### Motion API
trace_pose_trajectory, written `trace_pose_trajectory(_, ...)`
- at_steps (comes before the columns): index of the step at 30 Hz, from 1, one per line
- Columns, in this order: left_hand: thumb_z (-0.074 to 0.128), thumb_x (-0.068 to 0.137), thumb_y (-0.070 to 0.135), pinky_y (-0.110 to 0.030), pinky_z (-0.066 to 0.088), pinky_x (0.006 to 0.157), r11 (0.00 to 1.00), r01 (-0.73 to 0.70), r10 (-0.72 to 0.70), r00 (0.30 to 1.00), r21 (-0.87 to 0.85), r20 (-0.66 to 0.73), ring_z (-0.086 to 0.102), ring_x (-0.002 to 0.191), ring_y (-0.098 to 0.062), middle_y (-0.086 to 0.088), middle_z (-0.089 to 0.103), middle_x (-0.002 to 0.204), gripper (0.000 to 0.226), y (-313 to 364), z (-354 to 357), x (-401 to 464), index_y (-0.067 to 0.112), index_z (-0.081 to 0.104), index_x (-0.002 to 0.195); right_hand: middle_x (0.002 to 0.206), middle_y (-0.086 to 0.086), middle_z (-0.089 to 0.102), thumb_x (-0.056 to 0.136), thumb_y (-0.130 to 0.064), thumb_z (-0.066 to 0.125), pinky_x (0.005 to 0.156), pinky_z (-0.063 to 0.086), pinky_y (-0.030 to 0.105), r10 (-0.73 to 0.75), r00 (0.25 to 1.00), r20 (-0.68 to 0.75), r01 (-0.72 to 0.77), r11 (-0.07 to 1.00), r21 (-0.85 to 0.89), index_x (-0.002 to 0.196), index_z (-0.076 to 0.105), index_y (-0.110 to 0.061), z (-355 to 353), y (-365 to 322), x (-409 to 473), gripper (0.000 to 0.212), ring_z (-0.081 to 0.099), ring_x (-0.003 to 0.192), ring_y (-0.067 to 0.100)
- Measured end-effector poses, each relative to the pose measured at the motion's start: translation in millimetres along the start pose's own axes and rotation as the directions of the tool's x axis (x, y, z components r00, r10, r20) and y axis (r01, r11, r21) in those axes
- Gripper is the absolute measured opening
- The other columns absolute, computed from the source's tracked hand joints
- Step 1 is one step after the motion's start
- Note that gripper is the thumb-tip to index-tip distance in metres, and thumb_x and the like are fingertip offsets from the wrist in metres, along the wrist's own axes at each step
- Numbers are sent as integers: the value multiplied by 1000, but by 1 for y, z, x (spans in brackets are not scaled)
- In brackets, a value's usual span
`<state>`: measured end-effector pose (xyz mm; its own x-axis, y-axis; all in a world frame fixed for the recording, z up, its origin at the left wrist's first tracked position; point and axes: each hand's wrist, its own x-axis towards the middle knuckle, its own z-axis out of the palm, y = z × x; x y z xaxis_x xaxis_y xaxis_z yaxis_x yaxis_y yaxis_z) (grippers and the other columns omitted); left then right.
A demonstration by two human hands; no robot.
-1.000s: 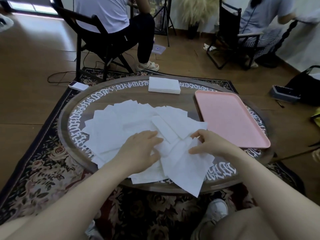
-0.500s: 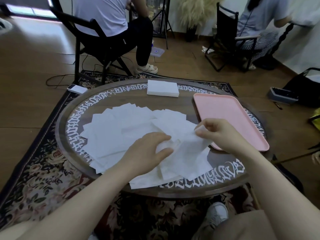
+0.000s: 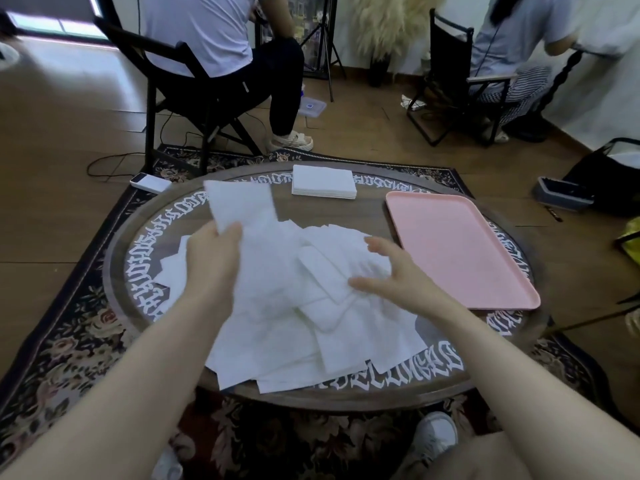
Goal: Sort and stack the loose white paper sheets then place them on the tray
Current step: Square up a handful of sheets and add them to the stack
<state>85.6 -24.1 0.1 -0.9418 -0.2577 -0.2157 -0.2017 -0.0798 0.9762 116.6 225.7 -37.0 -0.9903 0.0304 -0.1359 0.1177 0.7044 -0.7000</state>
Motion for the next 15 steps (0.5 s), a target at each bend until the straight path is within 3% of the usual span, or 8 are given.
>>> trace_pose_trajectory(3, 48, 98, 14, -32, 52, 66, 974, 143, -153, 987, -178, -41, 63, 72, -19, 1, 65, 80, 22, 0, -13, 10, 18, 60, 81, 165, -8, -2, 66, -61, 81, 122, -1, 41, -25, 963, 268, 109, 946, -304, 156, -9, -34, 18, 6, 2, 130, -5, 151, 12)
trace_pose_trajectory(6, 50, 99, 17, -26, 52, 54, 938, 212, -233, 971, -273, -46, 64, 67, -13, 3, 67, 82, 19, -1, -19, 15, 19, 60, 84, 159, -9, -31, 59, -68, 81, 119, -17, 43, -50, 918, 394, 233, 871, -433, 146, -34, -36, 27, 11, 4, 148, -30, 145, 9)
trace_pose_trajectory(8, 50, 100, 17, -27, 53, 52, 919, 241, -266, 963, -311, -41, 66, 71, -14, 1, 68, 88, 15, 0, -23, 21, 18, 63, 91, 156, -10, -37, 59, -69, 80, 117, -22, 40, -84, 900, 427, 306, 820, -484, 143, -38, -36, 30, 11, 4, 149, -35, 142, 8)
trace_pose_trajectory(9, 50, 100, 17, -29, 54, 56, 911, 256, -281, 959, -323, -32, 67, 74, -15, -1, 69, 93, 14, 1, -24, 23, 17, 64, 98, 157, -12, -33, 62, -67, 79, 117, -20, 37, -130, 908, 398, 325, 817, -475, 145, -35, -37, 32, 10, 4, 144, -31, 144, 7)
trace_pose_trajectory(11, 50, 100, 17, -33, 54, 64, 900, 281, -304, 953, -332, -17, 68, 80, -19, -4, 70, 99, 17, 3, -24, 24, 15, 63, 111, 164, -12, -6, 73, -55, 78, 117, -8, 32, -234, 942, 243, 315, 867, -387, 151, -18, -39, 37, 8, 6, 125, -9, 150, 6)
trace_pose_trajectory(13, 50, 100, 16, -35, 54, 64, 906, 276, -298, 954, -322, -19, 67, 77, -19, -4, 69, 95, 16, 3, -23, 24, 14, 61, 112, 160, -8, 23, 84, -35, 72, 110, 5, 26, -279, 956, 93, 294, 898, -327, 154, 3, -38, 40, 5, 12, 99, 13, 148, 9)
trace_pose_trajectory(15, 51, 100, 16, -36, 55, 68, 910, 274, -293, 956, -312, -15, 67, 77, -19, -4, 68, 95, 18, 2, -22, 22, 14, 59, 115, 155, -7, 34, 87, -18, 67, 102, 8, 19, -298, 954, 35, 292, 894, -341, 153, 20, -37, 40, 2, 17, 83, 22, 144, 11)
